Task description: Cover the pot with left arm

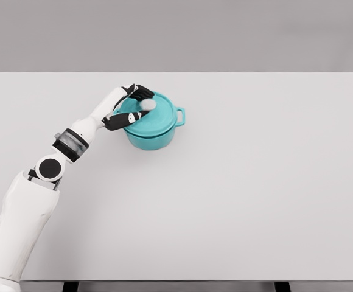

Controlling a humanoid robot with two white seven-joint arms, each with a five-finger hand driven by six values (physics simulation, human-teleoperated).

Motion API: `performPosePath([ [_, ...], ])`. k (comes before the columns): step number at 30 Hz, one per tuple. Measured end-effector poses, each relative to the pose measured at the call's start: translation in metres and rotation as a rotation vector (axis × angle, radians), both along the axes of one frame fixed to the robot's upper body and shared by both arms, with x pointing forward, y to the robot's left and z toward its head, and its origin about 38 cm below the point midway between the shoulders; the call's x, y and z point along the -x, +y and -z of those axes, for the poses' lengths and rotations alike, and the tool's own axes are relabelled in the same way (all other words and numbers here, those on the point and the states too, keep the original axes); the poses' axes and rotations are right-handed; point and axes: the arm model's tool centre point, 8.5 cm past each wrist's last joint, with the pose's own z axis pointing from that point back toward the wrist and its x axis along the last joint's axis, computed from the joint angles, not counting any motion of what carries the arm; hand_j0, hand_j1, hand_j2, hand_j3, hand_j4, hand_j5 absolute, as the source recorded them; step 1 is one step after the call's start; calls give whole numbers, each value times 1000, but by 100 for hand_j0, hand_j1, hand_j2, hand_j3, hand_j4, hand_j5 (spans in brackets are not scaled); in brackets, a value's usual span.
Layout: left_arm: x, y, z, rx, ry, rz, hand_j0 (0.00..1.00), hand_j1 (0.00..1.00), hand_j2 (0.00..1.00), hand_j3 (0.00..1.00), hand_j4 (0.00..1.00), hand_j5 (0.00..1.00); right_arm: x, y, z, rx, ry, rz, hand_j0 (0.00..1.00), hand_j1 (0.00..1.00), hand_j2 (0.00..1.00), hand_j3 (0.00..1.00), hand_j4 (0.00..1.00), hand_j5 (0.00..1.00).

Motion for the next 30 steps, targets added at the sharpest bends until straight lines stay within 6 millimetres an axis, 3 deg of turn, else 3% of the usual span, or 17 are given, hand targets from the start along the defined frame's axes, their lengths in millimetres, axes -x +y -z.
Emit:
performPosePath([
  [10,-1,1,4,-1,13,-5,65,65,65,65,65,65,0,0,0,0,0,0,100,100,100,100,100,100],
  [17,-1,1,7,-4,20,-4,85,85,85,85,85,85,0,0,0,0,0,0,100,100,100,100,100,100],
  [23,-1,1,8,12,30,-6,92,92,92,92,92,92,0,0,0,0,0,0,100,100,100,100,100,100],
  [30,-2,2,6,4,24,-2,92,92,92,92,92,92,0,0,0,0,0,0,100,100,100,100,100,100],
])
